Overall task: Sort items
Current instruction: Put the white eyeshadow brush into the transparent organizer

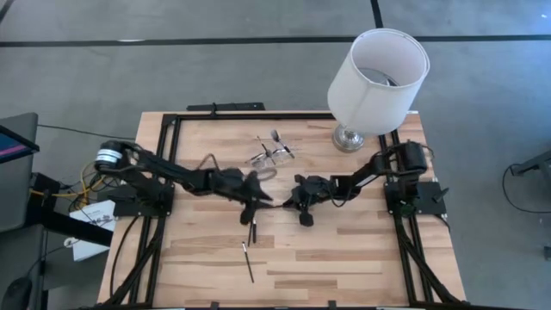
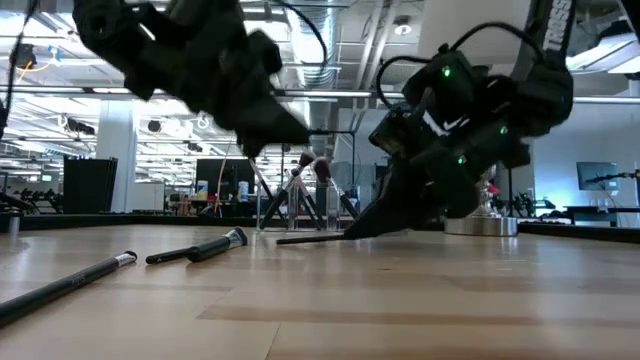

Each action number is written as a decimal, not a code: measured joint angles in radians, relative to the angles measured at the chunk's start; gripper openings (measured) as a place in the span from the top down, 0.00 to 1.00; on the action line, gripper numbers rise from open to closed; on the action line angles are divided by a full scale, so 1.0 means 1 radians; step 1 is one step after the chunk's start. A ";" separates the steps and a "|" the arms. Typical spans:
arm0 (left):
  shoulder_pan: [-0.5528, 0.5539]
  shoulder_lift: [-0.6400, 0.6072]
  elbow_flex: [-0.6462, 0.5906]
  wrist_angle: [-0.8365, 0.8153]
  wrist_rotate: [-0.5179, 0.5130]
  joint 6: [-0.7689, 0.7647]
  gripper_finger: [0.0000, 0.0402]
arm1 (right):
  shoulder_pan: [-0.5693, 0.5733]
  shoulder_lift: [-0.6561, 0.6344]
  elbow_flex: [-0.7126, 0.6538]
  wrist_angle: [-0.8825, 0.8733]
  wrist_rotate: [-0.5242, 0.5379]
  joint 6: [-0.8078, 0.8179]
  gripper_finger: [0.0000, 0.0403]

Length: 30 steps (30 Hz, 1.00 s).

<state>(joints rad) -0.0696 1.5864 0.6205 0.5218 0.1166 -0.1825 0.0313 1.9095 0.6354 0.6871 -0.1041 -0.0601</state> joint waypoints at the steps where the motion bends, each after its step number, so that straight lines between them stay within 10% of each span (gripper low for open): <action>1: -0.011 0.029 0.003 0.000 -0.015 -0.006 0.75 | 0.004 -0.021 0.000 -0.026 0.025 -0.001 0.97; 19: 0.015 0.229 0.074 0.014 -0.040 0.035 0.51 | 0.047 -0.117 0.030 -0.112 0.110 -0.053 0.99; 30: 0.015 0.220 0.074 0.024 -0.064 0.035 0.76 | 0.047 -0.118 0.033 -0.136 0.110 -0.053 0.98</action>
<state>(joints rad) -0.0543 1.8069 0.6945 0.5454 0.0525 -0.1471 0.0784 1.7920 0.6685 0.5507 0.0063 -0.1131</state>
